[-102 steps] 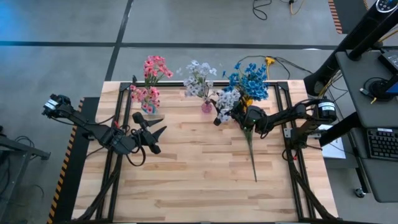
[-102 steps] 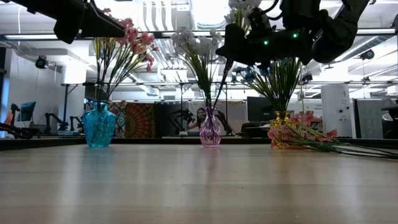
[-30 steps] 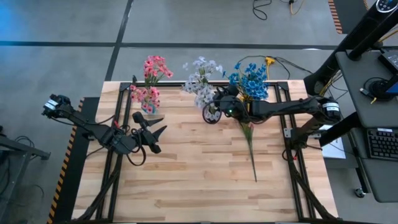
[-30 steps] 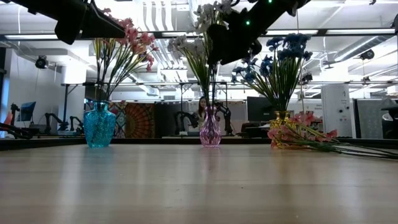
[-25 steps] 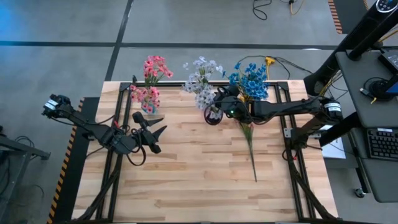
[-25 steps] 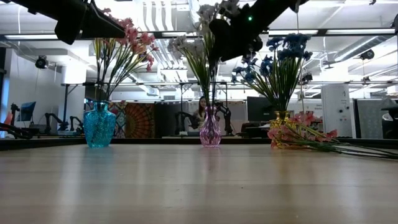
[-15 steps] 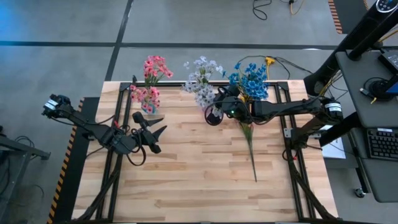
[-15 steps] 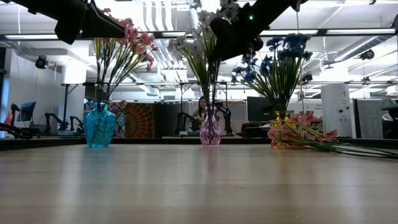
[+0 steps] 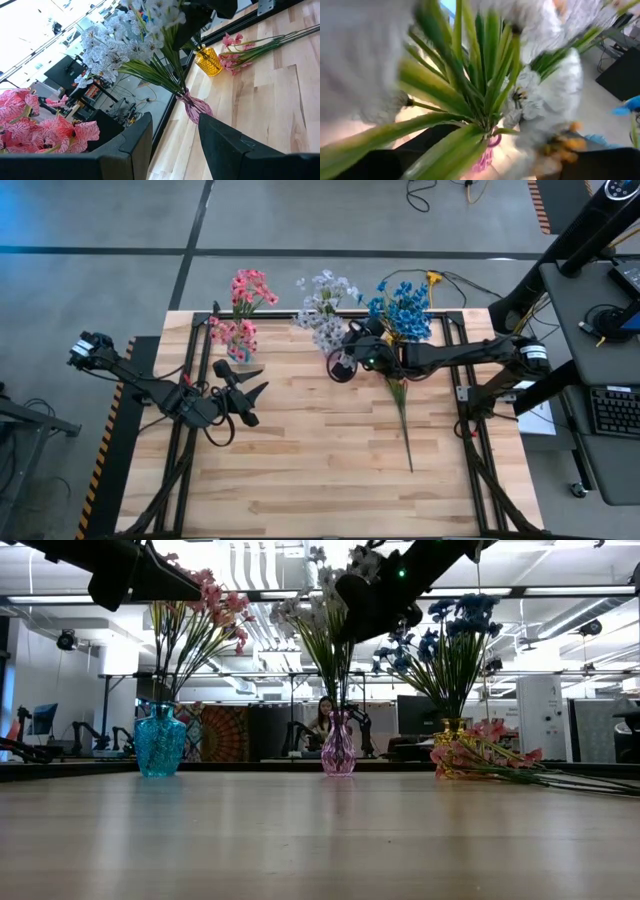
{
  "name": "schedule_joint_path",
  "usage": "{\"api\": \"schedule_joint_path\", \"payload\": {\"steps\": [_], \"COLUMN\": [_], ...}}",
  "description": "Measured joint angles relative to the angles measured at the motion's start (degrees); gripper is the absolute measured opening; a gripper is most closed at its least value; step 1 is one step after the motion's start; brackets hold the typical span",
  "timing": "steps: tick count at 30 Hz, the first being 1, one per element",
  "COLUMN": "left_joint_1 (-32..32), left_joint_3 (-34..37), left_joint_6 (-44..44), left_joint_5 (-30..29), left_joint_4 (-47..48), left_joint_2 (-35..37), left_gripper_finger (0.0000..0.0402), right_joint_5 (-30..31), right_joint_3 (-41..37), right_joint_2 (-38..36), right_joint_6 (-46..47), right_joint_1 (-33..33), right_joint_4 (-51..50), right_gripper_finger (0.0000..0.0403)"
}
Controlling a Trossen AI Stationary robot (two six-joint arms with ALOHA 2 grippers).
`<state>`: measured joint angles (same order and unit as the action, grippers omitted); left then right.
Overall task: Sort flowers into vase by color
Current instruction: Put the white flowers into the pink vase
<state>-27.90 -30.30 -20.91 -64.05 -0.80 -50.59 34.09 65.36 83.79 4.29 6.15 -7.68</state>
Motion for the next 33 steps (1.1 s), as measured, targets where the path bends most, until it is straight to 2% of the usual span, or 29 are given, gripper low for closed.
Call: {"api": "schedule_joint_path", "payload": {"steps": [11,19,24,33], "left_joint_1": [0.00,0.00,0.00,0.00], "left_joint_3": [0.00,0.00,0.00,0.00], "left_joint_6": [0.00,0.00,0.01,0.00], "left_joint_5": [0.00,0.00,0.00,0.00], "left_joint_4": [0.00,-0.02,-0.02,-0.02], "left_joint_2": [0.00,0.00,0.00,0.00], "left_gripper_finger": [0.0143,0.0143,0.0143,0.0143], "right_joint_5": [0.00,0.00,0.00,-0.10], "right_joint_3": [-0.04,-0.04,0.90,3.98], "right_joint_2": [1.59,0.70,-0.53,-2.37], "right_joint_6": [0.16,0.11,0.85,4.48], "right_joint_1": [-0.02,-0.15,-0.22,-1.13], "right_joint_4": [0.09,-0.21,-4.07,-14.61], "right_gripper_finger": [0.0218,0.0264,0.0278,0.0272]}}
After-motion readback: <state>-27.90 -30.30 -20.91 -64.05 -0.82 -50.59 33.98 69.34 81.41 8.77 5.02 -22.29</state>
